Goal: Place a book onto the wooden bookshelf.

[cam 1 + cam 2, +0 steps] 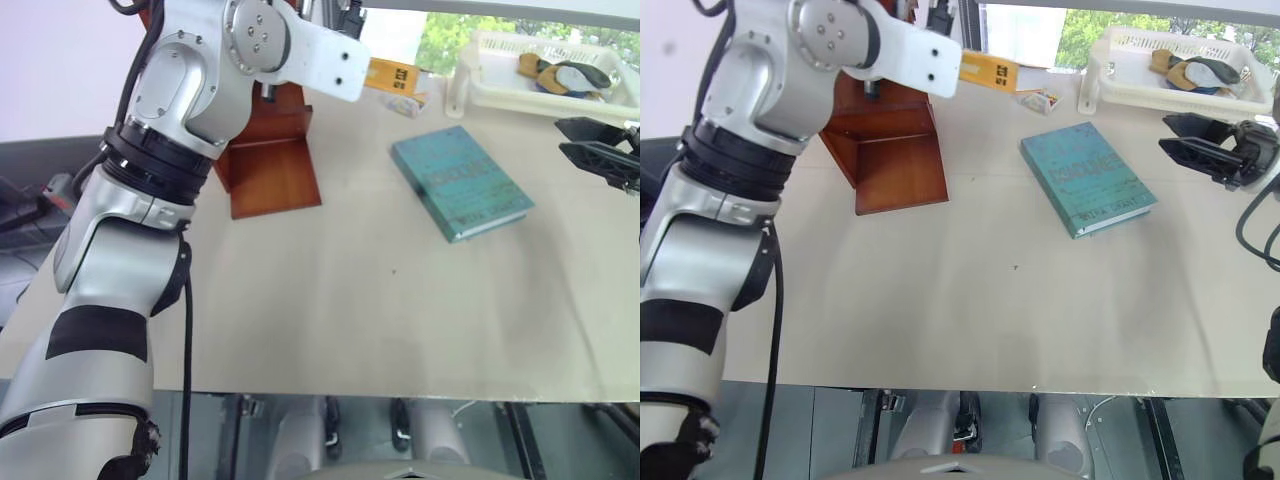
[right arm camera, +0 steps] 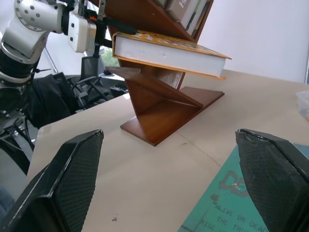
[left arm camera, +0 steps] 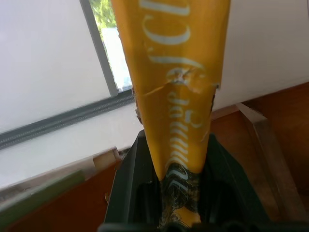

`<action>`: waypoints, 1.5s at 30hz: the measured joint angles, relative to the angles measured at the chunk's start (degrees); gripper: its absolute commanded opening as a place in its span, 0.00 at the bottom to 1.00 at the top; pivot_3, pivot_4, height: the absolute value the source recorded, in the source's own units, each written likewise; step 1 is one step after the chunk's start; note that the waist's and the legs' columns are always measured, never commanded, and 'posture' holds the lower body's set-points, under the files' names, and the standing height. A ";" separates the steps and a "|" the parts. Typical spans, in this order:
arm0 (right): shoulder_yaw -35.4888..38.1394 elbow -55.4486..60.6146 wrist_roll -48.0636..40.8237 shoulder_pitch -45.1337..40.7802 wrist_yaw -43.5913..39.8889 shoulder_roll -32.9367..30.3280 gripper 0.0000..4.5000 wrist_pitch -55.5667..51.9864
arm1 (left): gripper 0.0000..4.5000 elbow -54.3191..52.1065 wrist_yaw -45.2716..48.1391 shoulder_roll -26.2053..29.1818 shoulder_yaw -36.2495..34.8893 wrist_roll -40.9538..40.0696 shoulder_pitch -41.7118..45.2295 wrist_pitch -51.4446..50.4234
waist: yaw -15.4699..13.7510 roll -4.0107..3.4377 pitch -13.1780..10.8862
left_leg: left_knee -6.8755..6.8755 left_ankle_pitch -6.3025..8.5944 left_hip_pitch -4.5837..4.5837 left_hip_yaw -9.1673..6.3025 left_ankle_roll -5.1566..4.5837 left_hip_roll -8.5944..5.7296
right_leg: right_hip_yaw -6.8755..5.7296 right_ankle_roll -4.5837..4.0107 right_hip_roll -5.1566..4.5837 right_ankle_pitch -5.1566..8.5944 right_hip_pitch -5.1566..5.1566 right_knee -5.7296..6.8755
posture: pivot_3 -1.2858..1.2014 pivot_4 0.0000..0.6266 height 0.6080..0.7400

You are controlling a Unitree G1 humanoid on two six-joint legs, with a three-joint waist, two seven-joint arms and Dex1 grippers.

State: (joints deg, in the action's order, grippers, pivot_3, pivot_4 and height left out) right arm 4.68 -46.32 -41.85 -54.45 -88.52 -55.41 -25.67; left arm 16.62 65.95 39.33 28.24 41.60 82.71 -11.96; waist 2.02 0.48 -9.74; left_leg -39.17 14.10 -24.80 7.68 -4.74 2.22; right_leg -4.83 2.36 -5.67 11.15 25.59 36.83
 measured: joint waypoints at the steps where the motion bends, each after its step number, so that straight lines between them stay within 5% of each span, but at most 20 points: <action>1: -1.12 -0.98 0.13 -1.25 -0.04 0.29 1.00 0.31 | 0.11 -1.21 0.85 0.88 -0.76 0.07 -0.72 -1.39 | 0.03 -0.02 0.01 | -0.01 0.00 0.01 0.03 0.00 0.00 | 0.02 0.00 0.00 0.00 0.00 0.00 | 0.52 0.24 0.79; 25: -11.72 -18.11 5.57 -18.79 -0.70 10.36 1.00 8.46 | 0.11 -28.57 23.81 15.88 -5.95 4.35 -9.74 -19.49 | 0.68 -0.09 0.01 | -0.03 -0.01 0.06 0.12 0.02 0.03 | 0.13 -0.01 0.06 -0.01 0.01 0.08 | 0.52 0.24 0.79; 37: -11.78 -20.96 8.18 -21.81 -0.80 14.21 1.00 10.07 | 0.11 -35.17 26.29 15.46 -6.60 10.58 -13.09 -34.35 | 1.54 -0.10 0.01 | -0.01 -0.01 0.09 0.15 0.05 0.13 | 0.20 -0.02 0.19 -0.01 0.04 0.12 | 0.52 0.24 0.79; 38: -11.78 -21.16 8.27 -21.80 -0.80 14.25 1.00 10.14 | 0.33 -35.16 26.29 15.47 -6.32 11.11 -13.09 -35.08 | 1.72 -0.11 0.01 | -0.01 -0.02 0.10 0.15 0.05 0.13 | 0.22 -0.02 0.19 -0.01 0.05 0.14 | 0.52 0.24 0.79; 43: -11.62 -21.35 8.36 -21.80 -0.81 14.15 1.00 10.42 | 0.74 -31.13 26.26 16.66 -5.89 16.36 -12.79 -35.56 | 1.56 -0.11 0.01 | -0.02 -0.07 0.11 0.08 0.13 0.15 | 0.21 -0.04 0.24 -0.01 0.04 0.22 | 0.52 0.24 0.79; 45: -11.62 -21.35 8.35 -21.80 -0.82 14.17 1.00 10.55 | 0.81 -30.80 26.27 16.60 -5.90 17.27 -12.11 -35.44 | 1.02 -0.10 0.01 | -0.04 -0.06 0.08 0.08 0.13 0.10 | 0.21 -0.04 0.18 -0.01 0.03 0.18 | 0.52 0.24 0.79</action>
State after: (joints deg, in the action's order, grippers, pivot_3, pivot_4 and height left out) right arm -6.94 -67.67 -33.50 -76.25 -89.34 -41.24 -15.12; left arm -14.18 92.21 55.93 22.34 58.87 70.61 -47.40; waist 3.03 0.38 -9.73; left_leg -39.21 14.03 -24.73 7.76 -4.60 2.32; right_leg -4.62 2.32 -5.49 11.14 25.62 37.02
